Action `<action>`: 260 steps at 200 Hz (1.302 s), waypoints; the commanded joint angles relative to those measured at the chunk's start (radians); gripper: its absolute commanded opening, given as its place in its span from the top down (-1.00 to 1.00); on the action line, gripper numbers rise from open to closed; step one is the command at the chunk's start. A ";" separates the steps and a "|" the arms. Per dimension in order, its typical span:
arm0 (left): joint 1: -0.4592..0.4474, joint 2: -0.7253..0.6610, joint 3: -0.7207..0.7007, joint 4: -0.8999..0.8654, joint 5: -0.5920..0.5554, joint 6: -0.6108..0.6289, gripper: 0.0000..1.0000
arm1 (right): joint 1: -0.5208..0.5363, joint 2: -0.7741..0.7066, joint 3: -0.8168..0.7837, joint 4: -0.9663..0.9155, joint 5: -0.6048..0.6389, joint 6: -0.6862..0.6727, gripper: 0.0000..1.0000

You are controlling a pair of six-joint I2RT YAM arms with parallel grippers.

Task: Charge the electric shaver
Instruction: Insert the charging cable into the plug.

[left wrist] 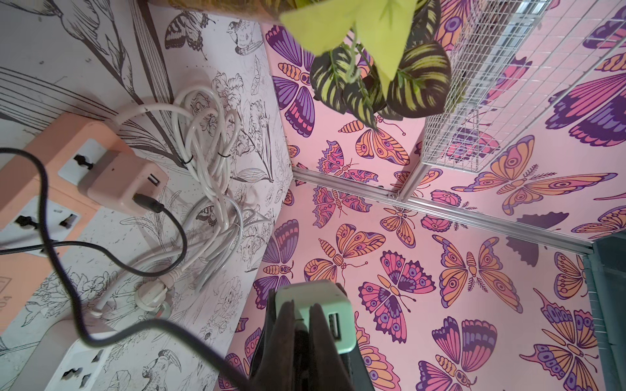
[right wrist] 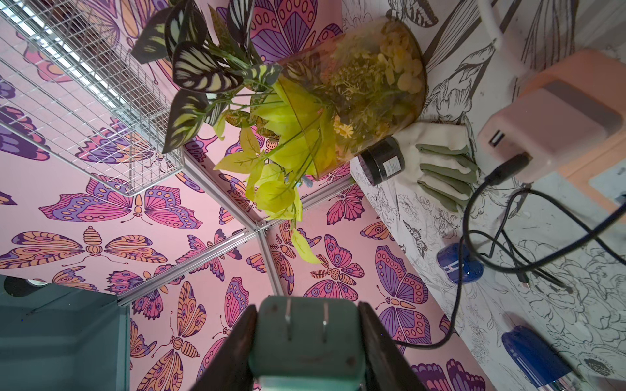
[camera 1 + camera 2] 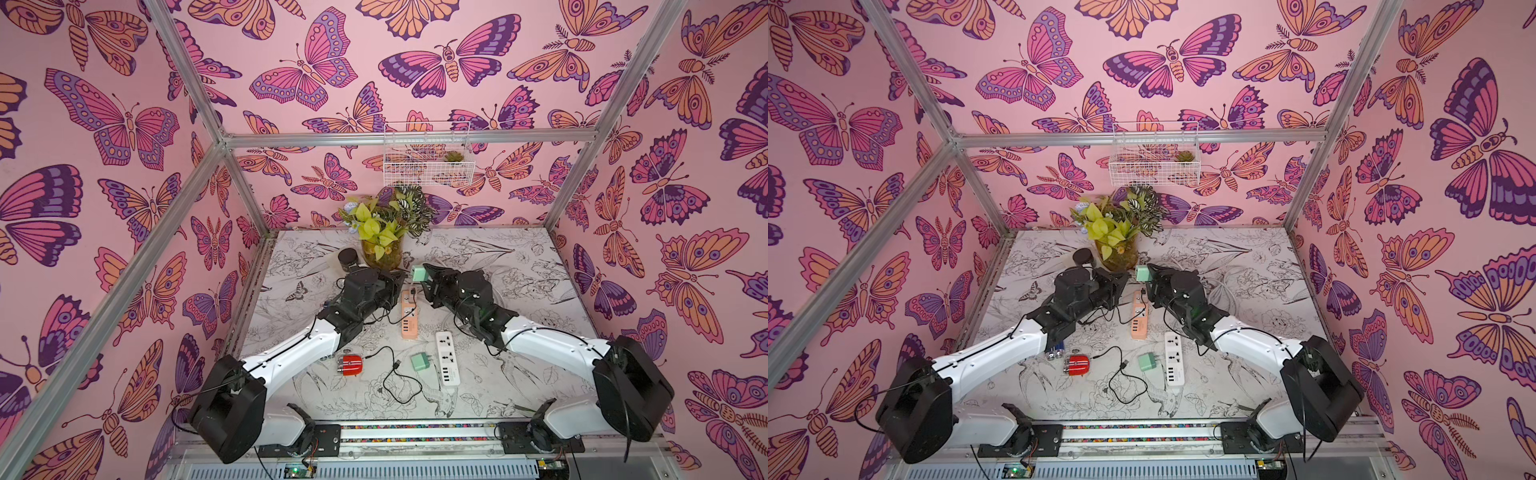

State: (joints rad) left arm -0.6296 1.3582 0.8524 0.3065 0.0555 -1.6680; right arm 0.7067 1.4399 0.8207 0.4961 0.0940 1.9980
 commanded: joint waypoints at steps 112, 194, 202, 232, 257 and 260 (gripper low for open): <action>-0.021 0.043 0.081 -0.156 -0.036 0.053 1.00 | 0.054 0.015 0.084 0.040 0.033 -0.025 1.00; -0.020 0.026 0.089 -0.219 -0.097 0.048 1.00 | 0.071 0.016 0.077 0.091 0.065 -0.043 1.00; -0.021 0.023 0.089 -0.226 -0.108 0.048 1.00 | 0.072 0.011 0.073 0.091 0.071 -0.047 1.00; -0.021 0.030 0.105 -0.242 -0.113 0.053 1.00 | 0.083 0.012 0.068 0.104 0.098 -0.053 1.00; -0.021 0.036 0.101 -0.230 -0.102 0.050 1.00 | 0.093 0.031 0.082 0.121 0.115 -0.045 1.00; -0.022 0.036 0.100 -0.229 -0.100 0.049 1.00 | 0.094 0.032 0.085 0.118 0.118 -0.047 1.00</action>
State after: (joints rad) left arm -0.6430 1.3762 0.9539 0.1307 -0.0383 -1.6382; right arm 0.7670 1.4673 0.8539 0.4999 0.2138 1.9430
